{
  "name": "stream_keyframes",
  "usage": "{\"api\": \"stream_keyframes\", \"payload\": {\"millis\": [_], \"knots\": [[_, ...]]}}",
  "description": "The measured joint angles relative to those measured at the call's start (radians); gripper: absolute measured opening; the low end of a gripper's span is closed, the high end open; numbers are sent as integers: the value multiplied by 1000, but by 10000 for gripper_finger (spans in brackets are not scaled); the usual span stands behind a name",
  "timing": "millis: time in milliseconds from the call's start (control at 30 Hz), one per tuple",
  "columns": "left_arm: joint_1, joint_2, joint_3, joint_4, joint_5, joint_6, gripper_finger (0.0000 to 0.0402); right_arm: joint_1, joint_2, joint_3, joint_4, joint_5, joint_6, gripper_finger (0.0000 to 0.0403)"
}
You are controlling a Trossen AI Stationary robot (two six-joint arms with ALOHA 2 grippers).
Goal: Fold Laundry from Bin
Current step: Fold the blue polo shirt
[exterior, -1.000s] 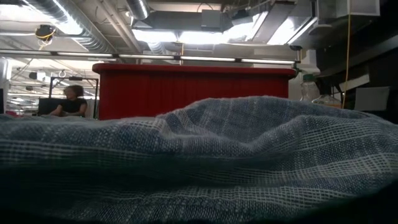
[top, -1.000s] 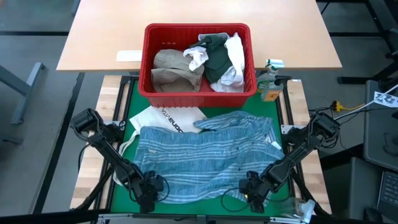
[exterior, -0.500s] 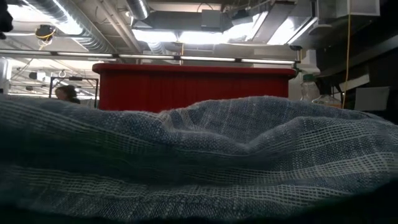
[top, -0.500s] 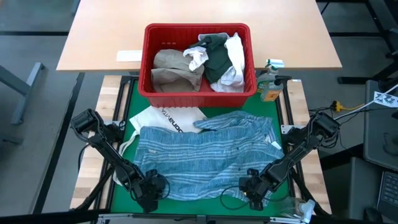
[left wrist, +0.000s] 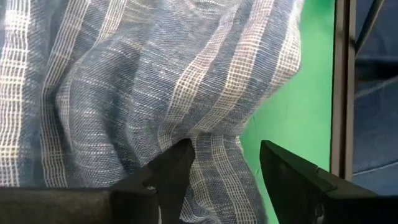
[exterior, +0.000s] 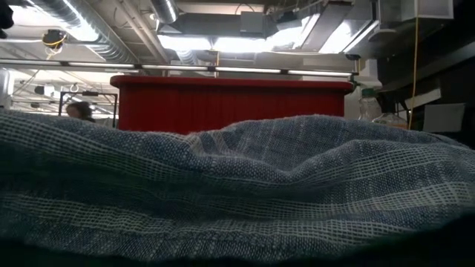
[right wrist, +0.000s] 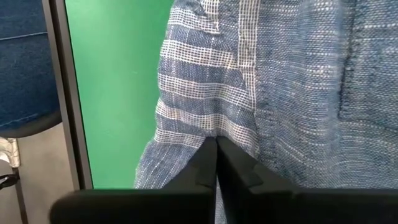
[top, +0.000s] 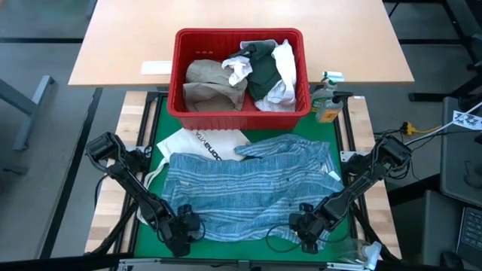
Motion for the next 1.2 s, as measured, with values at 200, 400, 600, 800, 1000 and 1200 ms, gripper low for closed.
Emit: {"api": "stream_keyframes", "payload": {"millis": [200,400,600,800,1000,1200], "knots": [[2,11,2,-57,-10,16,159,0,0,0,14,-4,0,28],[2,13,0,-75,-35,37,94,0,0,1,38,-6,0,47],[4,14,-2,-88,-39,26,34,0,0,1,41,-23,0,99],[4,13,-2,-85,-38,-5,4,0,0,2,41,-19,0,118],[4,14,-3,-83,-33,-6,2,0,0,1,31,5,-3,64],[4,14,-3,-82,-38,-6,1,0,0,1,29,24,-3,8]]}}
